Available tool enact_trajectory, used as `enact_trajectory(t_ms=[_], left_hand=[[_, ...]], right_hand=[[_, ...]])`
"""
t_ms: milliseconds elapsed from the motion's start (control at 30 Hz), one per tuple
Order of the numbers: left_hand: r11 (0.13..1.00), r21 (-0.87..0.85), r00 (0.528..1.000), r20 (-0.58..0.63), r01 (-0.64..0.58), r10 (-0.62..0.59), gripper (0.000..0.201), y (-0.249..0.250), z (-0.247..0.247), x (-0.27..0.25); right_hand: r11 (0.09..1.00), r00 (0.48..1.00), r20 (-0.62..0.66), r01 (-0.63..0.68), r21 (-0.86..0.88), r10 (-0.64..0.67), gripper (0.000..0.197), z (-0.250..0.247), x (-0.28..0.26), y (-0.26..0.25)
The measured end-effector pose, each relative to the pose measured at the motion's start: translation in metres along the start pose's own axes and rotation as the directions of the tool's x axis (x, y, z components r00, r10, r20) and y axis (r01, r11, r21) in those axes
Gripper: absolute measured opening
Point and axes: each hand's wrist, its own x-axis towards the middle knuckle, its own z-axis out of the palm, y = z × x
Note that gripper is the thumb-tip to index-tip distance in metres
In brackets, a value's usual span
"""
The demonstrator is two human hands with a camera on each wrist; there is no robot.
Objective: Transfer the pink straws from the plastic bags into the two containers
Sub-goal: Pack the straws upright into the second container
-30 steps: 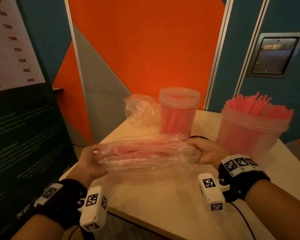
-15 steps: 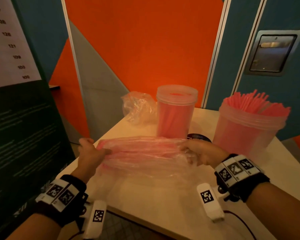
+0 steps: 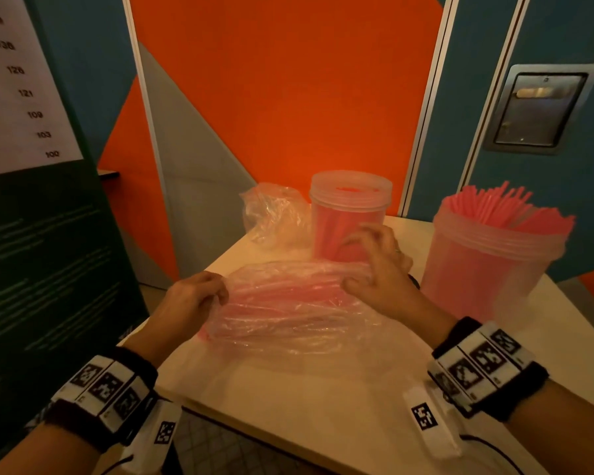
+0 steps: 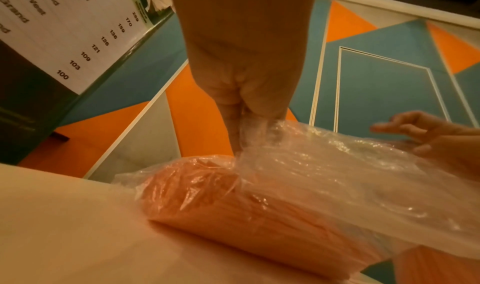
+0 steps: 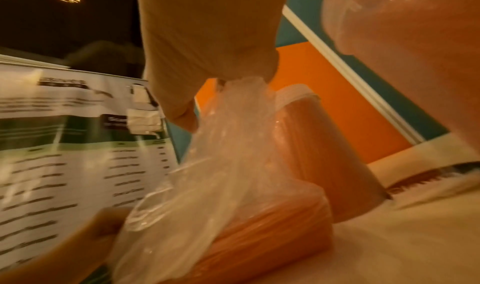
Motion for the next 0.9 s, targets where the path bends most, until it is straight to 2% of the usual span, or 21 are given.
enact_trajectory(t_ms=[33,67,100,133,167,200,267,333,400,433,467,500,533,600,667,700,767,800,867,900], left_hand=[[1.0,0.002,1.0,-0.011,0.023,-0.023,0.035,0.001,0.001,0.001],[0.998,-0.013,0.998,-0.029,0.062,-0.062,0.035,0.001,0.002,0.001],[0.992,-0.041,0.992,-0.041,0.118,-0.119,0.036,0.003,0.002,0.002],[0.981,-0.075,0.983,-0.046,0.176,-0.18,0.037,0.006,0.001,0.002],[0.965,-0.113,0.969,-0.041,0.237,-0.243,0.038,0.01,0.0,0.002],[0.945,-0.161,0.955,-0.037,0.284,-0.293,0.039,0.014,0.0,0.002],[0.896,-0.265,0.924,-0.042,0.356,-0.38,0.042,0.026,0.001,0.003],[0.801,-0.4,0.871,-0.013,0.446,-0.492,0.043,0.038,0.003,0.006],[0.662,-0.542,0.792,0.01,0.518,-0.611,0.049,0.046,0.006,0.008],[0.618,-0.578,0.758,0.004,0.534,-0.652,0.054,0.048,0.007,0.01],[0.609,-0.576,0.744,-0.001,0.546,-0.668,0.059,0.048,0.008,0.011],[0.626,-0.554,0.758,0.012,0.548,-0.652,0.067,0.048,0.008,0.011],[0.652,-0.546,0.796,0.046,0.526,-0.604,0.077,0.046,0.008,0.012],[0.653,-0.571,0.854,0.19,0.497,-0.484,0.099,0.046,0.007,0.013],[0.689,-0.476,0.837,0.312,0.547,-0.449,0.122,0.041,0.01,0.012],[0.713,-0.374,0.803,0.343,0.593,-0.487,0.132,0.037,0.011,0.011],[0.71,-0.211,0.73,0.348,0.672,-0.588,0.135,0.029,0.015,0.008],[0.696,-0.203,0.715,0.348,0.689,-0.606,0.134,0.026,0.015,0.007],[0.647,-0.35,0.733,0.398,0.678,-0.552,0.126,0.024,0.012,0.007],[0.609,-0.445,0.754,0.428,0.656,-0.499,0.119,0.027,0.009,0.007]], right_hand=[[0.981,0.989,0.058,0.143,-0.133,-0.137,0.024,0.002,-0.001,-0.006],[0.931,0.962,0.155,0.259,-0.259,-0.224,0.02,0.005,0.0,-0.01],[0.877,0.939,0.265,0.309,-0.368,-0.22,0.021,0.01,0.001,-0.009],[0.829,0.933,0.327,0.296,-0.473,-0.147,0.022,0.015,0.002,-0.006],[0.783,0.945,0.323,0.242,-0.573,-0.056,0.023,0.019,0.005,-0.003],[0.742,0.963,0.268,0.171,-0.649,0.012,0.025,0.023,0.007,-0.001],[0.709,0.993,0.081,-0.001,-0.705,0.082,0.027,0.03,0.008,-0.002],[0.706,0.992,-0.044,-0.115,-0.699,0.119,0.031,0.037,0.009,-0.007],[0.674,0.984,-0.058,-0.157,-0.722,0.168,0.045,0.041,0.01,-0.013],[0.64,0.982,-0.034,-0.148,-0.754,0.188,0.05,0.042,0.01,-0.016],[0.602,0.982,-0.001,-0.116,-0.79,0.188,0.053,0.043,0.009,-0.017],[0.567,0.983,0.036,-0.074,-0.82,0.18,0.057,0.044,0.008,-0.016],[0.534,0.981,0.073,-0.035,-0.845,0.18,0.063,0.045,0.006,-0.013],[0.517,0.966,0.126,-0.008,-0.856,0.224,0.082,0.044,0.004,-0.006],[0.617,0.918,0.173,-0.092,-0.781,0.356,0.095,0.036,0.004,0.001],[0.678,0.873,0.21,-0.169,-0.715,0.439,0.095,0.031,0.005,0.004],[0.75,0.785,0.276,-0.328,-0.575,0.555,0.084,0.02,0.01,0.005],[0.778,0.766,0.287,-0.405,-0.481,0.576,0.074,0.017,0.012,0.006],[0.797,0.741,0.301,-0.588,-0.139,0.6,0.053,0.017,0.017,0.014],[0.727,0.701,0.352,-0.683,0.079,0.62,0.046,0.02,0.019,0.021]])
